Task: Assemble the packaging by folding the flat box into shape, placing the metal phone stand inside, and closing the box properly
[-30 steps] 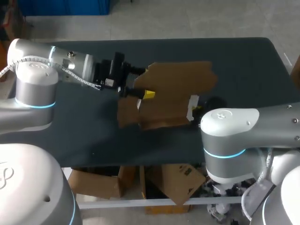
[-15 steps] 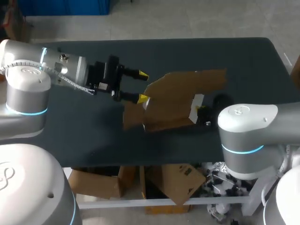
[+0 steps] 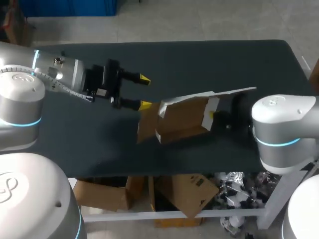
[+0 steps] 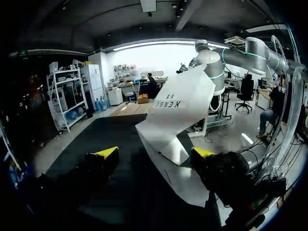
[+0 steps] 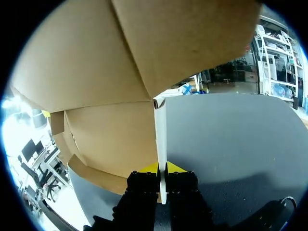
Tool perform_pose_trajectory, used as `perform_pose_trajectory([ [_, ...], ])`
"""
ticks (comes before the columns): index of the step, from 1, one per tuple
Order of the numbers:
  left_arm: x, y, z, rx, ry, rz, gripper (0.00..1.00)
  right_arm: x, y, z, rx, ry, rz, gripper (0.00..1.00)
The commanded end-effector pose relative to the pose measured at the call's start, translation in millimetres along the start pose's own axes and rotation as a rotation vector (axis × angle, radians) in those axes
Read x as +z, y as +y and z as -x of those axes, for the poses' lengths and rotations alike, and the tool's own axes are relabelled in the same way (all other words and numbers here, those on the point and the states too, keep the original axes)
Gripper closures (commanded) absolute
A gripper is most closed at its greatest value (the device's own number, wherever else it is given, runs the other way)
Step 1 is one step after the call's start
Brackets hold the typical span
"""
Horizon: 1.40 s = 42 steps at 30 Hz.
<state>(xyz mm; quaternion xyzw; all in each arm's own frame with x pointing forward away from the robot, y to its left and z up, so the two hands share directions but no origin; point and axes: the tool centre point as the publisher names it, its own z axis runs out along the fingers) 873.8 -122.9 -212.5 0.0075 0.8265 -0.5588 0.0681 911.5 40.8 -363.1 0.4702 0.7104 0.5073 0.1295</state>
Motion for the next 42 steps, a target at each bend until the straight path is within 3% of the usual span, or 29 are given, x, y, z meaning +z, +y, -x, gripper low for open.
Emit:
perform_pose_trajectory([
  [1, -10, -0.9, -3.5, 0.006, -0.01, 0.009, 0.0, -6, 8, 5, 0.01, 0.113, -0.134, 1.0],
  [11, -23, 0.2, 1.0, 0.017, -0.004, 0.025, 0.0, -8, 13, 7, 0.031, 0.126, -0.274, 1.0],
  [22, -31, 5.7, 1.0, -0.008, 0.034, 0.138, 0.0, -10, 16, 8, 0.081, 0.082, -0.462, 1.0],
  [42, -39, 14.1, 2.8, -0.024, -0.01, 0.187, 0.0, -11, 17, 11, 0.126, 0.083, -0.645, 1.0],
])
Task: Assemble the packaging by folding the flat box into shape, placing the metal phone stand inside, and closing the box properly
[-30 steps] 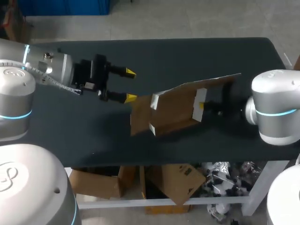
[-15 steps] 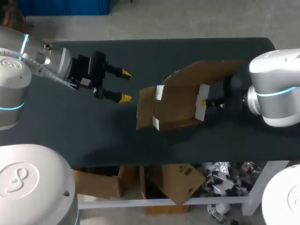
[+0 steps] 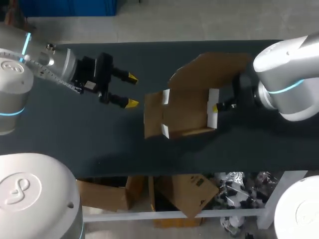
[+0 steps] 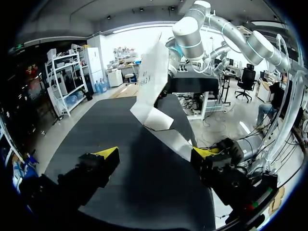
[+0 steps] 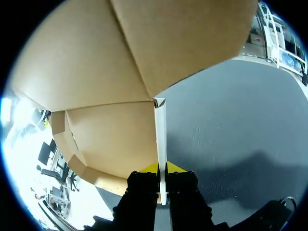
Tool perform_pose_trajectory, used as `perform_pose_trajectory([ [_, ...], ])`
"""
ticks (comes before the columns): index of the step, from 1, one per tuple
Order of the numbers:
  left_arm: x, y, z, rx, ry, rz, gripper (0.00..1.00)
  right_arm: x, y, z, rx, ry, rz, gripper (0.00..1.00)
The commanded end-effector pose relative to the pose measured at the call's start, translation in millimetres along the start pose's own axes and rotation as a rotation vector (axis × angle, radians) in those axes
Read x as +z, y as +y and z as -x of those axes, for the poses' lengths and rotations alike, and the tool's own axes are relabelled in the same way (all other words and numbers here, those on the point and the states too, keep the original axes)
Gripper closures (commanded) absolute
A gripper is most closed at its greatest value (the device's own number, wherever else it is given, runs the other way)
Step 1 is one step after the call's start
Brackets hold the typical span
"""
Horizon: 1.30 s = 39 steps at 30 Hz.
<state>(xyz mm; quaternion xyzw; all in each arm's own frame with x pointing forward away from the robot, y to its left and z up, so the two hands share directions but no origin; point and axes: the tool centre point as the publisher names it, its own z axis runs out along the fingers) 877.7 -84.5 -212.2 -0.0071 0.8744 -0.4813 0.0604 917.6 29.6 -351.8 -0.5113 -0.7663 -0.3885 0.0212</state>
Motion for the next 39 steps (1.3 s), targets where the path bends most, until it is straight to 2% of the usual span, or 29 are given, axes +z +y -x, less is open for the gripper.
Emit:
perform_pose_trajectory([
  [1, -5, 1.3, -3.1, -0.003, -0.015, 0.003, 0.0, -6, 3, 1, 0.013, -0.012, -0.274, 1.0],
  [13, -10, 8.0, -0.6, -0.009, -0.06, 0.031, 0.0, -16, -5, 13, 0.09, -0.027, -0.375, 1.0],
  [20, -11, 12.0, 1.3, -0.016, -0.075, 0.042, 0.0, -18, -7, 18, 0.144, -0.097, -0.475, 1.0],
  [27, -11, 14.0, 1.5, -0.022, -0.085, 0.047, 0.0, -17, -9, 16, 0.168, -0.127, -0.523, 1.0],
  [29, -12, 14.7, 1.6, -0.024, -0.098, 0.059, 0.0, -18, -11, 17, 0.193, -0.162, -0.535, 1.0],
  [39, -12, 15.2, 2.2, -0.025, -0.099, 0.059, 0.0, -18, -11, 17, 0.193, -0.162, -0.535, 1.0],
])
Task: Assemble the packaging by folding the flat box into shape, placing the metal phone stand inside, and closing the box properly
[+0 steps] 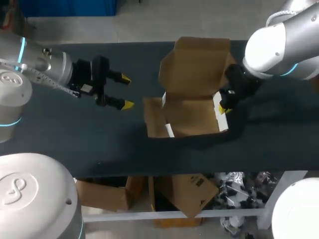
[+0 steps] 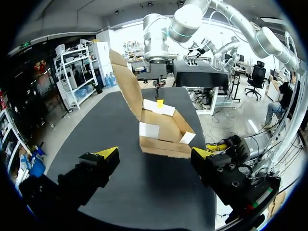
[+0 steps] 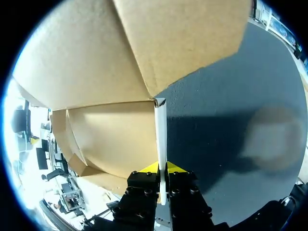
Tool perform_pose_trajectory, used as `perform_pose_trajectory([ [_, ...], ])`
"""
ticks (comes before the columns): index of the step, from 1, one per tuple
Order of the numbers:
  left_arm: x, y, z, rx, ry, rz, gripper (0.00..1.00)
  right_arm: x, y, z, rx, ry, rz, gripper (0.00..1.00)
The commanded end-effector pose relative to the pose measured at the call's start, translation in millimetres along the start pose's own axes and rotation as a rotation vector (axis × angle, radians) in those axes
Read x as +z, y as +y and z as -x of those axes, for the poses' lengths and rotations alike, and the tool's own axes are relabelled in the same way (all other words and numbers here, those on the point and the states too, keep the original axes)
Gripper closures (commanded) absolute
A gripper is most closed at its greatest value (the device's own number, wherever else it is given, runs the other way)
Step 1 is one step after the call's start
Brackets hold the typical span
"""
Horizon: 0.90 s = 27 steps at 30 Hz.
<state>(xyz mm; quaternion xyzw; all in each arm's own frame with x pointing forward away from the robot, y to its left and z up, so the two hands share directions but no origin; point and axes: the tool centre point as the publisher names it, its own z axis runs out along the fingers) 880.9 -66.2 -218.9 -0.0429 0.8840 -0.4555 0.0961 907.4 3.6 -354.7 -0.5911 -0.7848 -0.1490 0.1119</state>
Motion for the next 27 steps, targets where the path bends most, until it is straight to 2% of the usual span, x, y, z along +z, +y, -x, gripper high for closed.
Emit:
perform_pose_trajectory([
  [1, -1, -0.4, -1.6, 0.0, -0.003, 0.001, 0.0, -2, 3, 0, 0.001, 0.003, -0.059, 1.0],
  [8, -1, -0.4, -1.6, 0.0, -0.003, 0.001, 0.0, -2, 3, 0, 0.001, 0.003, -0.059, 1.0],
  [9, -1, -0.4, -1.6, 0.0, -0.003, 0.001, 0.0, 1, 4, -3, 0.036, -0.022, -0.079, 1.0],
  [15, -1, -0.4, -1.6, 0.0, -0.003, 0.001, 0.0, 3, 0, -8, 0.123, -0.052, -0.11, 1.0],
  [22, -1, -0.4, -1.6, 0.0, -0.003, 0.001, 0.0, 8, -6, -9, 0.17, -0.092, -0.124, 1.0],
  [27, 4, -0.7, -5.5, 0.076, 0.03, 0.047, 0.0, 16, -10, -9, 0.195, -0.113, -0.167, 1.0],
])
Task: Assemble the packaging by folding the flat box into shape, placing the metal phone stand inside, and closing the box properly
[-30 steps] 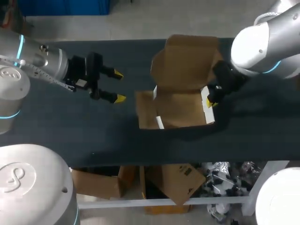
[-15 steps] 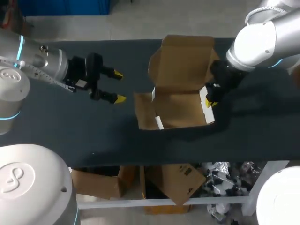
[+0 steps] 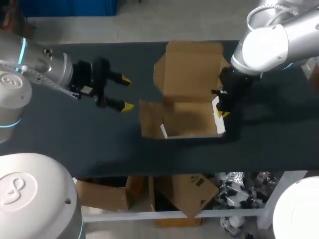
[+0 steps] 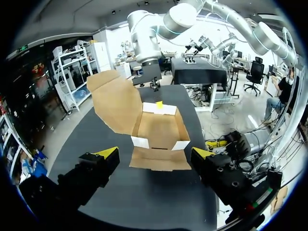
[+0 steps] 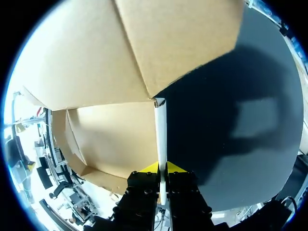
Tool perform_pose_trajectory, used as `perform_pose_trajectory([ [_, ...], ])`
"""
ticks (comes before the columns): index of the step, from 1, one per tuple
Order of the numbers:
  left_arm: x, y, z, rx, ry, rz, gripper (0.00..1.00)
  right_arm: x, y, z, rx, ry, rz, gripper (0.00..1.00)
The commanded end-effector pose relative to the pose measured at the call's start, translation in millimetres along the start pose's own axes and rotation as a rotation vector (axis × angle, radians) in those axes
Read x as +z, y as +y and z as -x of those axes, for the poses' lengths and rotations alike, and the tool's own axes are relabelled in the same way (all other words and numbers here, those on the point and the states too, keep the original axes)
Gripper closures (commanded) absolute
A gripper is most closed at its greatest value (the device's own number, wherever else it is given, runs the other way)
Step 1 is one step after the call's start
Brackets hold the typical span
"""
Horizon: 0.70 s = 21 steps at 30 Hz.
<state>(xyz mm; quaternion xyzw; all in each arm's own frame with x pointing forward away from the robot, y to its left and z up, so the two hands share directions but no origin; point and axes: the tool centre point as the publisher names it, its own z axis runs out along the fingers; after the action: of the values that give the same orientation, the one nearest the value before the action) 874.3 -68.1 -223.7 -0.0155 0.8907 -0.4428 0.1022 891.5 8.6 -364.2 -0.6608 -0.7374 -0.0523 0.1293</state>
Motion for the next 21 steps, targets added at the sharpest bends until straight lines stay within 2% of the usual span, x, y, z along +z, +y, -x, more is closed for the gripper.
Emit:
perform_pose_trajectory([
  [1, 2, -3.1, 1.5, 0.025, 0.02, 0.028, 0.0, 6, 5, -5, 0.015, -0.029, -0.034, 1.0],
  [16, 8, 14.1, 0.9, 0.053, 0.053, 0.145, 0.0, 16, -1, -6, 0.067, -0.078, -0.076, 1.0],
  [21, 10, 23.7, 2.5, 0.048, 0.06, 0.159, 0.0, 18, 1, -7, 0.07, -0.083, -0.088, 1.0],
])
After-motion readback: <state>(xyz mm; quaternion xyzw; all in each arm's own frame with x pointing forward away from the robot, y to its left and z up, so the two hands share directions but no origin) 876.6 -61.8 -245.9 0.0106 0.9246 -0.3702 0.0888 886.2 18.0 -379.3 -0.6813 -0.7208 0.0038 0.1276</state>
